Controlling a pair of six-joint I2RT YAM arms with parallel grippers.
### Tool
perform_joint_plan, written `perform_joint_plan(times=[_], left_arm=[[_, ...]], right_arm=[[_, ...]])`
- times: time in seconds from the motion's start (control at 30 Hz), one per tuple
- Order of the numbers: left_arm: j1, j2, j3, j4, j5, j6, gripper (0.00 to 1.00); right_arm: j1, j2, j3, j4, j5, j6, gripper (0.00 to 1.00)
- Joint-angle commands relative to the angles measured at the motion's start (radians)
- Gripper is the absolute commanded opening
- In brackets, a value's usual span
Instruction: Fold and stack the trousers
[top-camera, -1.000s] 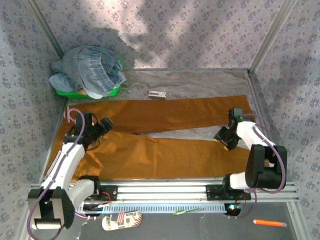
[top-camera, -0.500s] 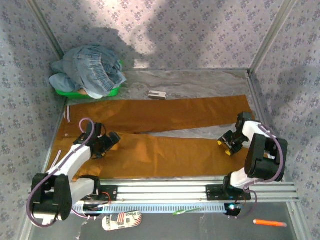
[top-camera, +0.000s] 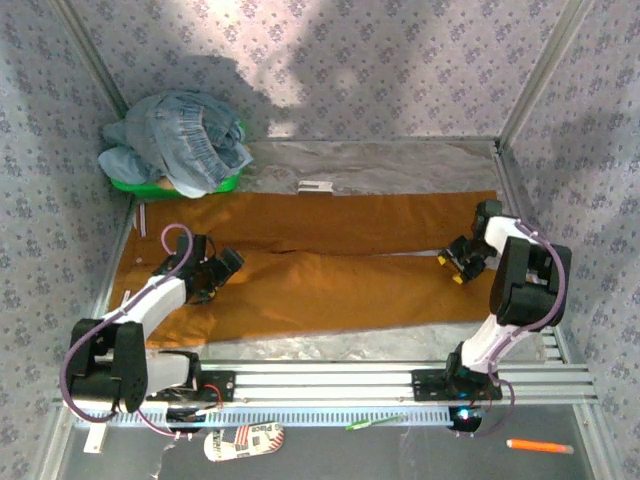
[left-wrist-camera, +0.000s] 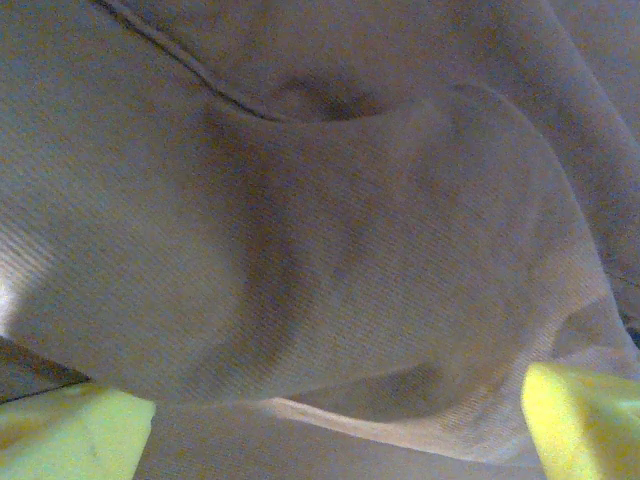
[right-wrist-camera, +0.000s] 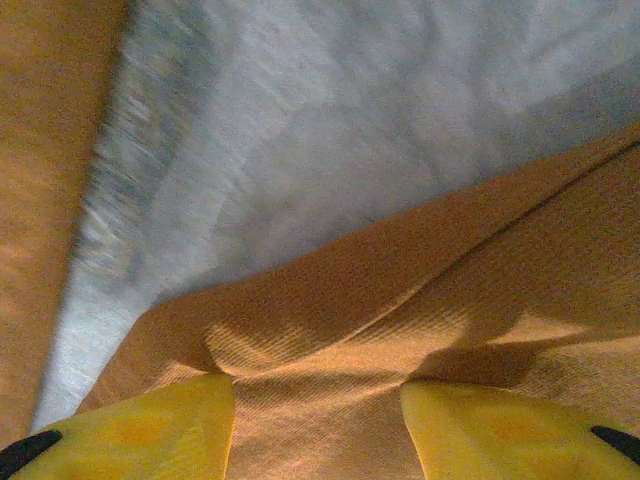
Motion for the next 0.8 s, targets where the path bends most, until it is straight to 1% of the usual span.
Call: perform_joint_plan(times=[0.0, 0.1, 0.17, 0.3, 0.33, 0.4, 0.47, 0.5, 0.53, 0.6, 0.7, 0.77], left_arm=[[0.054, 0.001, 0.024, -0.097, -0.037, 0.04, 0.96], [0.094, -0.024, 0.058, -0.149, -0.035, 0.059, 0.96], [0.102, -0.059, 0.085, -0.198, -0.044, 0.066, 0.96], [0.111, -0.152, 0.146, -0.356, -0.15, 0.062, 0.95], [0.12, -0.176, 0.163, -0.418, -0.192, 0.049, 0.94], [0.166, -0.216, 0.183, -0.52, -0.242, 0.033, 0.93], [0.247, -0.259, 0.192, -0.587, -0.272, 0.022, 0.93], [0.294, -0.273, 0.194, -0.603, -0.268, 0.023, 0.93], [0.35, -0.285, 0.193, -0.611, -0.261, 0.032, 0.95], [0.46, -0.294, 0.192, -0.633, -0.261, 0.043, 0.96], [0.646, -0.298, 0.168, -0.648, -0.243, 0.059, 0.94], [0.748, -0.308, 0.144, -0.642, -0.22, 0.066, 0.92]], right_arm=[[0.003, 0.081, 0.017, 0.137, 0.123, -0.014, 0.53], [0.013, 0.065, 0.029, 0.119, 0.1, -0.023, 0.52], [0.022, 0.019, 0.013, 0.109, 0.085, -0.026, 0.52], [0.055, -0.106, -0.025, 0.088, 0.056, -0.028, 0.52], [0.074, -0.137, -0.03, 0.076, 0.055, -0.029, 0.53], [0.117, -0.187, -0.034, 0.05, 0.056, -0.028, 0.53], [0.163, -0.224, -0.038, 0.023, 0.057, -0.029, 0.53], [0.183, -0.239, -0.041, 0.018, 0.053, -0.029, 0.53], [0.197, -0.251, -0.041, 0.01, 0.048, -0.052, 0.53], [0.211, -0.27, -0.042, 0.005, 0.021, -0.063, 0.53], [0.232, -0.292, -0.045, 0.001, -0.004, -0.065, 0.53], [0.249, -0.301, -0.048, 0.001, -0.019, -0.068, 0.53]])
